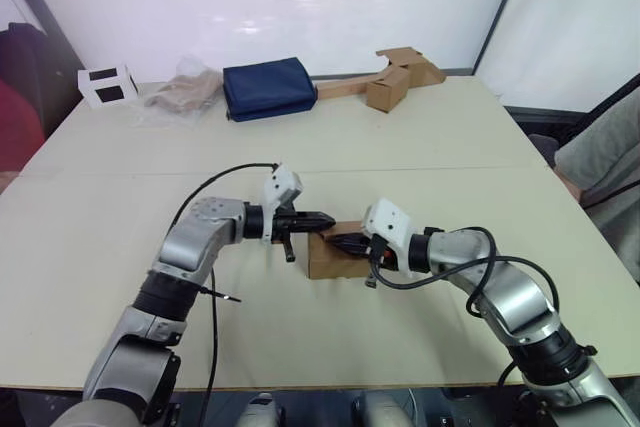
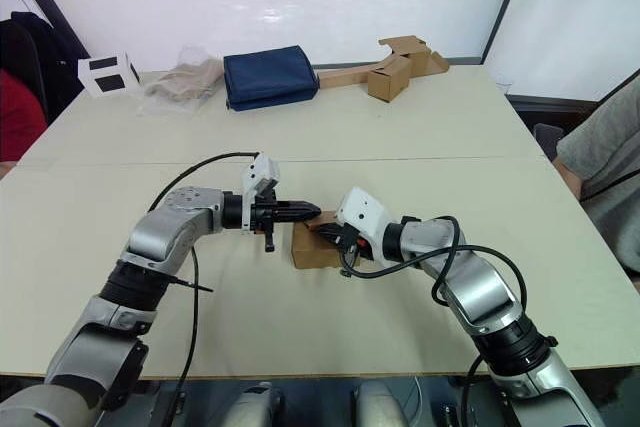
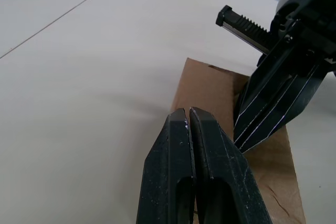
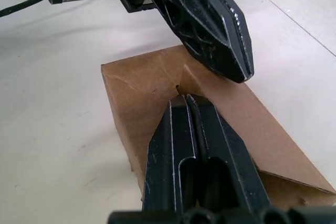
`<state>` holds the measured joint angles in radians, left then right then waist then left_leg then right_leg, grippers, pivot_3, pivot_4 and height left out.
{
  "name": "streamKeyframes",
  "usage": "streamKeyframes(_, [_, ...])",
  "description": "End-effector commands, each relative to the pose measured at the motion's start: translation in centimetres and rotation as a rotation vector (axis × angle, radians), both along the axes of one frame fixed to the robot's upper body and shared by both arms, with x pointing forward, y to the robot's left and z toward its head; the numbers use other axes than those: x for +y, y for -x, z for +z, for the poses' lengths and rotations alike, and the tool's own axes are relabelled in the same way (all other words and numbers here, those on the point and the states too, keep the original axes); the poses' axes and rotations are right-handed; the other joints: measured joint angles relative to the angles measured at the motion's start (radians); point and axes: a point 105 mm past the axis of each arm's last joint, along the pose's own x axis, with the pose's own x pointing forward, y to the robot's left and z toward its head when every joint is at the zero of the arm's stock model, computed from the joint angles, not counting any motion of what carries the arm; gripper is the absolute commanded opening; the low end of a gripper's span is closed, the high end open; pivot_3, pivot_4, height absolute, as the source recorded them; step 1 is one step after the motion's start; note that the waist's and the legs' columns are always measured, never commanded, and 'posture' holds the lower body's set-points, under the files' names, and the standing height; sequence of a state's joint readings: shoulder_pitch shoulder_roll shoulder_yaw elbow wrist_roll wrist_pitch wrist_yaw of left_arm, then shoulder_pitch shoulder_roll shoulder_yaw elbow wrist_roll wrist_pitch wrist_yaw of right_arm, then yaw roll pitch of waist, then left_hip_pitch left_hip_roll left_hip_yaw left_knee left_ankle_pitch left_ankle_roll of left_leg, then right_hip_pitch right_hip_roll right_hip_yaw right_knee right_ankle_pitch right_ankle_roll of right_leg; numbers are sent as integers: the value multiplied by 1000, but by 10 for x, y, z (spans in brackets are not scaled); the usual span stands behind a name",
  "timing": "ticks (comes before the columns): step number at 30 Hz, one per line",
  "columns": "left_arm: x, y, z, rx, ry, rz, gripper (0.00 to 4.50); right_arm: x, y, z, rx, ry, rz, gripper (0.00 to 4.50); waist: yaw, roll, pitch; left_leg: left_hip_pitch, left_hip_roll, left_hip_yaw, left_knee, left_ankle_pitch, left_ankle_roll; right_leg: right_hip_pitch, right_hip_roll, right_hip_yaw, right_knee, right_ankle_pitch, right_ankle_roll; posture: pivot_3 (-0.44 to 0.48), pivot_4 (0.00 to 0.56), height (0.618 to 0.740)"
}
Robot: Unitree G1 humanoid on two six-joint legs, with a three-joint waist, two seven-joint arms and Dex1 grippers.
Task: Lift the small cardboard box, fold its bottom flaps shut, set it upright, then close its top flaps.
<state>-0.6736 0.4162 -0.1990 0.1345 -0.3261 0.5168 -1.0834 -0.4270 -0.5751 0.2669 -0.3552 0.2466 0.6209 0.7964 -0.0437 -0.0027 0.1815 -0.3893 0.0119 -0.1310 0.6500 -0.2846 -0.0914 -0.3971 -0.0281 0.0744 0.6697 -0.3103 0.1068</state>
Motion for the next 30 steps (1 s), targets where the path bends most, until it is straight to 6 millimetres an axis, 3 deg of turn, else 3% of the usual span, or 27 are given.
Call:
streamKeyframes(1, [-1, 4, 0, -67, -54, -30, 85, -2, 12, 14, 28, -50, 40, 0, 0, 0, 0, 0, 0, 0, 0, 0, 0, 0, 0, 0, 0, 0, 0, 0, 150, 740])
streamKeyframes(8, [-2, 2, 8, -38, 15, -21, 85, -16, 11, 28, 56, -120, 2, 0, 0, 0, 0, 0, 0, 0, 0, 0, 0, 0, 0, 0, 0, 0, 0, 0, 150, 740])
streamKeyframes(13, [-2, 0, 42, -30, 142, -9, 85, -25, -8, 39, -11, -164, -83, 0, 0, 0, 0, 0, 0, 0, 0, 0, 0, 0, 0, 0, 0, 0, 0, 0, 150, 740])
streamKeyframes(16, [-5, 4, 45, -26, 146, -21, 85, -25, -12, 34, -22, -135, -92, 0, -1, 0, 0, 0, 0, 0, 0, 0, 0, 0, 0, 0, 0, 0, 0, 0, 150, 740])
streamKeyframes(22, [-6, 9, 32, -9, 105, -15, 85, -21, -13, 21, -21, -84, -74, 0, -1, 0, 0, 0, 0, 0, 0, 0, 0, 0, 0, 0, 0, 0, 0, 0, 150, 740])
streamKeyframes(27, [-1, 11, 0, -25, -36, -5, 85, -18, -11, 11, -12, -45, -59, 0, -1, 0, 0, 0, 0, 0, 0, 0, 0, 0, 0, 0, 0, 0, 0, 0, 150, 740])
streamKeyframes(30, [0, 13, -8, -16, -54, -2, 85, -16, -10, 6, -13, -19, -55, 0, -1, 0, 0, 0, 0, 0, 0, 0, 0, 0, 0, 0, 0, 0, 0, 0, 150, 740])
